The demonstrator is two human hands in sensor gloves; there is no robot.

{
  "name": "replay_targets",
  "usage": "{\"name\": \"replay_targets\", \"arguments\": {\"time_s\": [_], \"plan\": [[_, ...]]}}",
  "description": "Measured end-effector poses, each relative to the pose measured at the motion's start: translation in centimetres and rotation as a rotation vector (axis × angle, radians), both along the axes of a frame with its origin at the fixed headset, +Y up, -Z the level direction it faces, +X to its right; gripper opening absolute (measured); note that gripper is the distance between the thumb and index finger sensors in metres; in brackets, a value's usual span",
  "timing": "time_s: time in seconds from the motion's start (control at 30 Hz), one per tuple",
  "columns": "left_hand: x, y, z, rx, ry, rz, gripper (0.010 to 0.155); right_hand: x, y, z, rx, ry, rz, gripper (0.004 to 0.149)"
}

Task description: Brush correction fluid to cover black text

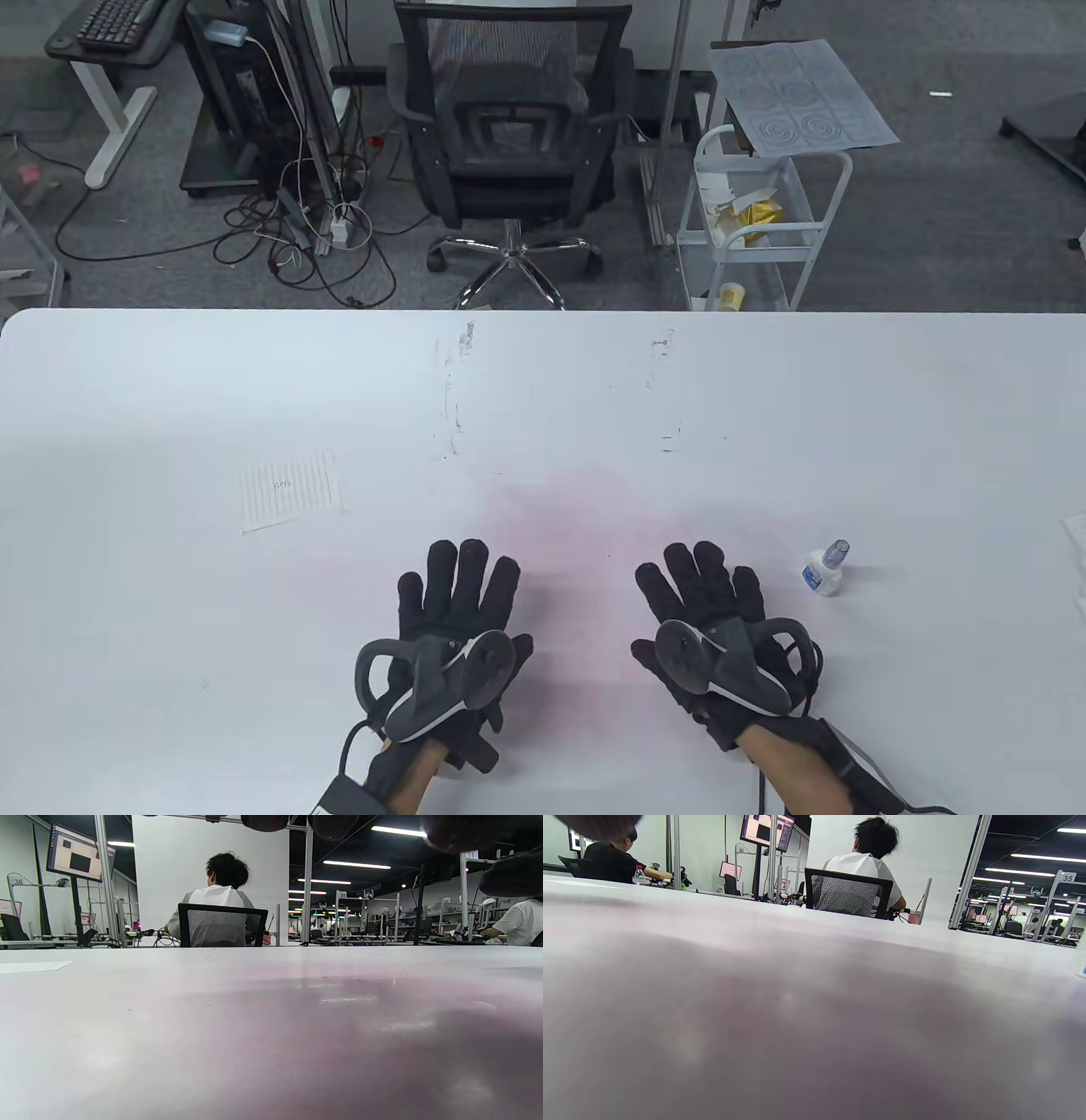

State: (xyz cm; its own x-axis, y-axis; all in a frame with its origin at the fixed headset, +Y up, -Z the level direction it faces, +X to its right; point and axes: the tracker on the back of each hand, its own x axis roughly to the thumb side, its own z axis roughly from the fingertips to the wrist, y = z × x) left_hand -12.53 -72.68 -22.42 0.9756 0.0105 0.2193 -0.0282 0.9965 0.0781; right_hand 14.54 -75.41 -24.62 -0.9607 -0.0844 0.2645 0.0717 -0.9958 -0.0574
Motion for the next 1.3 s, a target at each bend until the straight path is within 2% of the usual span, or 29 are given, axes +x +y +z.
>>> {"name": "replay_targets", "arguments": {"time_s": [1.13, 1.3], "plan": [[-0.5, -0.1, -0.4, -0.024, 0.013, -0.011, 0.078, 0.5, 0.3, 0.0, 0.005, -0.022, -0.053, 0.081], [-1.2, -0.1, -1.0, -0.040, 0.027, -0.003, 0.078, 0.6, 0.4, 0.0, 0.006, -0.019, -0.059, 0.081]]}}
